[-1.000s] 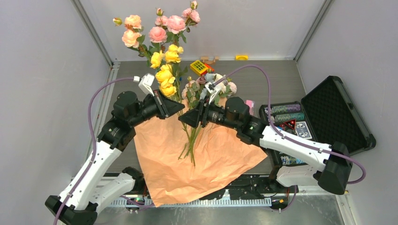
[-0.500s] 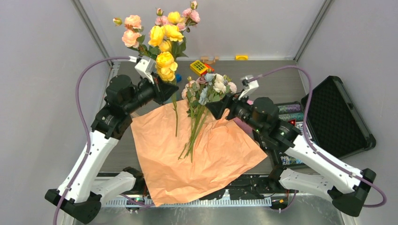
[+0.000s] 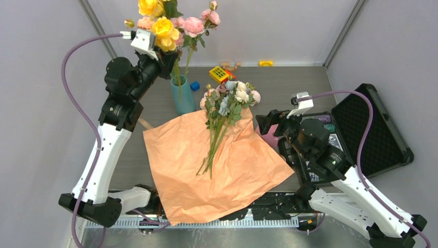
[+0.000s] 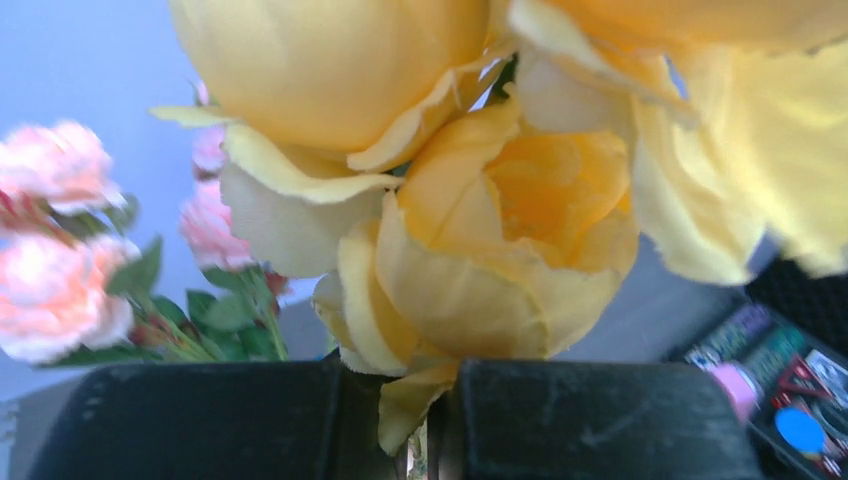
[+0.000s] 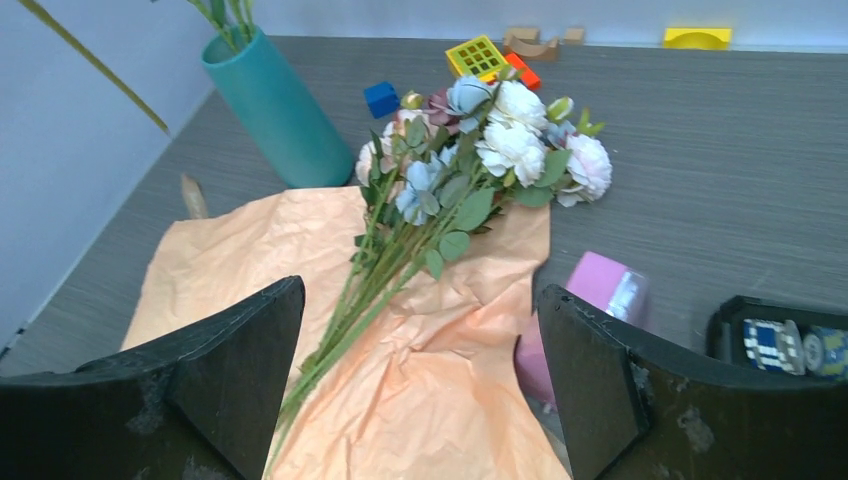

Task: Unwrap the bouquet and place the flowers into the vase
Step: Insert the fake flower into the vase.

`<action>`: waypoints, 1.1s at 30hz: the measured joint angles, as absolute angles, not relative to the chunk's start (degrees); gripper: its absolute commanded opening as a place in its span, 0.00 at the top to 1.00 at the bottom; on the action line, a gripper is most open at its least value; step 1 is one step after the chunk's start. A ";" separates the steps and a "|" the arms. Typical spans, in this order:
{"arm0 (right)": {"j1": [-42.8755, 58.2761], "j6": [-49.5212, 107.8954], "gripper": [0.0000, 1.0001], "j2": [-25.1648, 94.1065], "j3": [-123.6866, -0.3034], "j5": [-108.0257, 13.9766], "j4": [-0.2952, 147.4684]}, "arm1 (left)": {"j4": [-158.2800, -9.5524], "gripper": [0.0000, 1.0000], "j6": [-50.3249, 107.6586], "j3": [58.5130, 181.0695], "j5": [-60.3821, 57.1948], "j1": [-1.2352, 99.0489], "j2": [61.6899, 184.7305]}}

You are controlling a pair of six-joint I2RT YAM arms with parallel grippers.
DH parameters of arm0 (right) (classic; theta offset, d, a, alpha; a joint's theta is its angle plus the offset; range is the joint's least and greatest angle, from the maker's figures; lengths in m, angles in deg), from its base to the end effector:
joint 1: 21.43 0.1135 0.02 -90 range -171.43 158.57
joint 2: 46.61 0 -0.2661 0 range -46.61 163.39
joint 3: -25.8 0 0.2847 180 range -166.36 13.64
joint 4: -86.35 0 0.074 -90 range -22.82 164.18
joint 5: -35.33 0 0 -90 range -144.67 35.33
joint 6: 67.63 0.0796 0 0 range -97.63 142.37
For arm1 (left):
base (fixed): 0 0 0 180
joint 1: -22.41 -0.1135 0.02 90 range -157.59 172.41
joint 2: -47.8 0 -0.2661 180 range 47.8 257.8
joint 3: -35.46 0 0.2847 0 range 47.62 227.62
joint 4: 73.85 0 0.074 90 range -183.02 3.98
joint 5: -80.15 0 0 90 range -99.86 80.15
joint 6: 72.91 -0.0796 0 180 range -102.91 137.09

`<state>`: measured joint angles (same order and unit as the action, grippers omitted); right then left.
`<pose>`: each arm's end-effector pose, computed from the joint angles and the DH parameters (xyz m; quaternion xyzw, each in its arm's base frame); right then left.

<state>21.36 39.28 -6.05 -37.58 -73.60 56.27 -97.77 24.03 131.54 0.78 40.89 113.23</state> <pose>0.1851 0.1362 0.3781 -0.0598 0.7458 0.2174 0.6269 0.2851 -0.1108 0.5185 0.1354 0.6512 -0.2238 0.7124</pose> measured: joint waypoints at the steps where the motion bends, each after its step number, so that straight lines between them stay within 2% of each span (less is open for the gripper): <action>1: 21.21 38.82 0.08 -6.82 -36.93 -74.00 55.66 | -96.94 1.00 23.72 132.81 0.45 40.60 114.26; 11: 21.07 36.87 0.08 -7.58 -35.42 -76.47 54.85 | -91.60 1.00 21.54 141.99 -0.60 38.29 123.96; 33: 20.83 36.46 0.09 -4.96 -35.03 -75.35 54.85 | -81.48 1.00 28.64 142.06 6.72 32.23 132.01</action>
